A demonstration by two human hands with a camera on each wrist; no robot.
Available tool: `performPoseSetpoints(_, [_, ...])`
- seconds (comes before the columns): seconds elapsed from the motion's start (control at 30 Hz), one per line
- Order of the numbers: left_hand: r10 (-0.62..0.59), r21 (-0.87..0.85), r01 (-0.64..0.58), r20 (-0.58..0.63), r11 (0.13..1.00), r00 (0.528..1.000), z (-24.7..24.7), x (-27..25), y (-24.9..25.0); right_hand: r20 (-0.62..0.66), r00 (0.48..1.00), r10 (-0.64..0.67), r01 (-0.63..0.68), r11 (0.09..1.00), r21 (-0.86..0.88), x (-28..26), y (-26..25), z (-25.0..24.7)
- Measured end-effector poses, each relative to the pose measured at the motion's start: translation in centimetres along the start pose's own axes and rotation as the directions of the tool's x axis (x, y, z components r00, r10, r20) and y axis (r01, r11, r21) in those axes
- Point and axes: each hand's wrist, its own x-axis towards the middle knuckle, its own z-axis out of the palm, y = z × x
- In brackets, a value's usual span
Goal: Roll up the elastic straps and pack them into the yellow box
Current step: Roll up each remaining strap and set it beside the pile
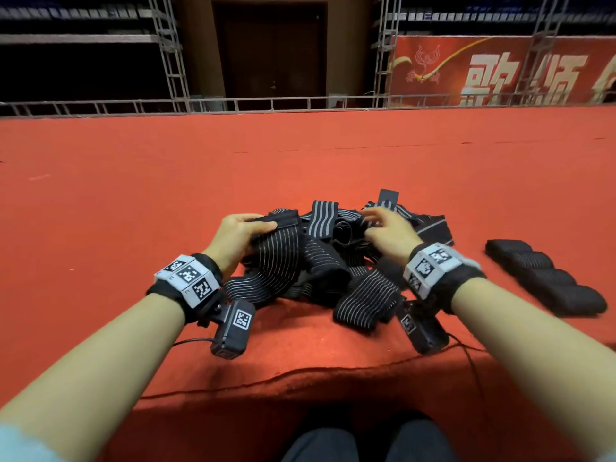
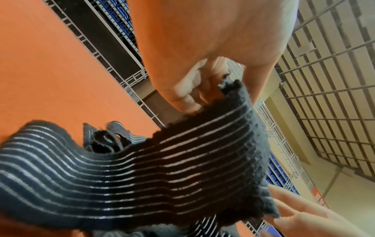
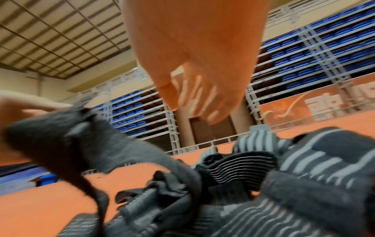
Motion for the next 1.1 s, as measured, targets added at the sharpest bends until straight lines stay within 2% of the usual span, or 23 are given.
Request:
performPoseSetpoints(0.03, [-0.001, -0.032, 0.001, -0.002, 0.999, 1.000, 0.3, 0.1, 0.2, 0.106, 0.990, -0.097, 0.095, 0.995, 0.024, -0.6, -0.9, 1.3])
performPoseSetpoints(0.07, [-0.010, -0.075, 0.009, -0.011, 0.997, 1.000, 0.7, 0.3, 0.3, 0.239, 0.958, -0.161, 0.173, 0.985, -0.029, -1.0, -1.5, 2.6])
performPoseSetpoints(0.1, [-0.025, -0.122, 0.023, -0.020, 0.992, 0.999, 1.0, 0.3, 0.5, 0.330, 0.927, -0.178, 0.229, 0.966, -0.123, -1.4, -1.9, 4.1])
performPoseSetpoints(0.13, [-0.039, -0.174, 0.035, -0.018, 0.984, 0.999, 1.3, 0.3, 0.6, 0.358, 0.916, -0.180, 0.268, 0.939, -0.214, -1.5, -1.7, 5.5])
performPoseSetpoints(0.17, [-0.050, -0.213, 0.047, -0.007, 0.976, 0.999, 1.6, 0.2, 0.8, 0.321, 0.931, -0.174, 0.268, 0.923, -0.275, -1.8, -1.8, 6.6])
performPoseSetpoints(0.2, [-0.060, -0.238, 0.059, 0.002, 0.970, 0.998, 1.8, 0.1, 0.9, 0.225, 0.959, -0.172, 0.230, 0.935, -0.269, -1.9, -1.6, 7.4])
performPoseSetpoints(0.27, [-0.057, -0.233, 0.053, -0.012, 0.971, 0.998, 2.0, 0.0, 1.3, 0.031, 0.991, -0.132, 0.135, 0.975, -0.174, -2.4, -1.6, 7.7])
performPoseSetpoints(0.3, [-0.033, -0.222, 0.023, -0.039, 0.975, 0.999, 1.8, -0.1, 1.5, 0.010, 0.995, -0.103, 0.104, 0.982, -0.158, -2.5, -1.4, 7.6])
performPoseSetpoints(0.4, [0.066, -0.276, -0.105, -0.145, 0.955, 0.987, 0.8, -0.2, 2.2, 0.128, 0.992, 0.015, 0.017, 0.970, -0.241, -2.6, 0.3, 6.7])
performPoseSetpoints(0.47, [0.078, -0.321, -0.122, -0.146, 0.939, 0.986, 0.1, 0.0, 2.4, 0.215, 0.972, 0.092, -0.031, 0.962, -0.271, -2.7, 1.3, 6.3])
performPoseSetpoints(0.5, [0.074, -0.315, -0.110, -0.123, 0.943, 0.990, 0.1, 0.0, 2.4, 0.271, 0.960, 0.074, -0.018, 0.979, -0.204, -2.7, 1.4, 6.2])
performPoseSetpoints(0.57, [0.067, -0.282, -0.085, -0.074, 0.956, 0.995, 0.4, 0.0, 2.0, 0.322, 0.944, -0.074, 0.042, 0.994, 0.105, -3.1, 0.0, 5.8])
performPoseSetpoints(0.63, [0.047, -0.262, -0.057, -0.044, 0.963, 0.998, 1.1, 0.3, 1.5, 0.244, 0.956, -0.165, 0.044, 0.899, 0.435, -3.0, -1.9, 5.7])
performPoseSetpoints(0.7, [0.020, -0.253, -0.028, -0.031, 0.967, 0.999, 1.6, 0.3, 1.1, 0.178, 0.967, -0.182, 0.028, 0.771, 0.636, -2.4, -3.3, 5.6])
performPoseSetpoints(0.77, [0.001, -0.236, -0.006, -0.019, 0.972, 1.000, 2.0, 0.3, 0.7, 0.141, 0.978, -0.152, 0.008, 0.708, 0.706, -2.3, -4.3, 5.5])
performPoseSetpoints(0.9, [-0.008, -0.209, 0.013, 0.024, 0.978, 1.000, 2.1, -0.3, 0.5, 0.079, 0.989, -0.126, 0.036, 0.719, 0.694, -1.9, -4.3, 5.9])
performPoseSetpoints(0.97, [-0.001, -0.208, 0.002, 0.002, 0.978, 1.000, 1.6, -0.4, 0.4, 0.019, 0.998, -0.063, 0.031, 0.708, 0.706, -1.3, -3.8, 5.9])
performPoseSetpoints(1.03, [-0.009, -0.173, -0.007, -0.095, 0.985, 0.995, 0.6, -0.1, 0.2, -0.065, 0.996, 0.061, 0.008, 0.672, 0.741, -0.6, -3.1, 5.1])
performPoseSetpoints(1.1, [-0.001, -0.073, -0.019, -0.259, 0.997, 0.966, -1.0, 0.8, -0.3, -0.147, 0.975, 0.168, 0.010, 0.624, 0.781, 0.2, -2.3, 3.5])
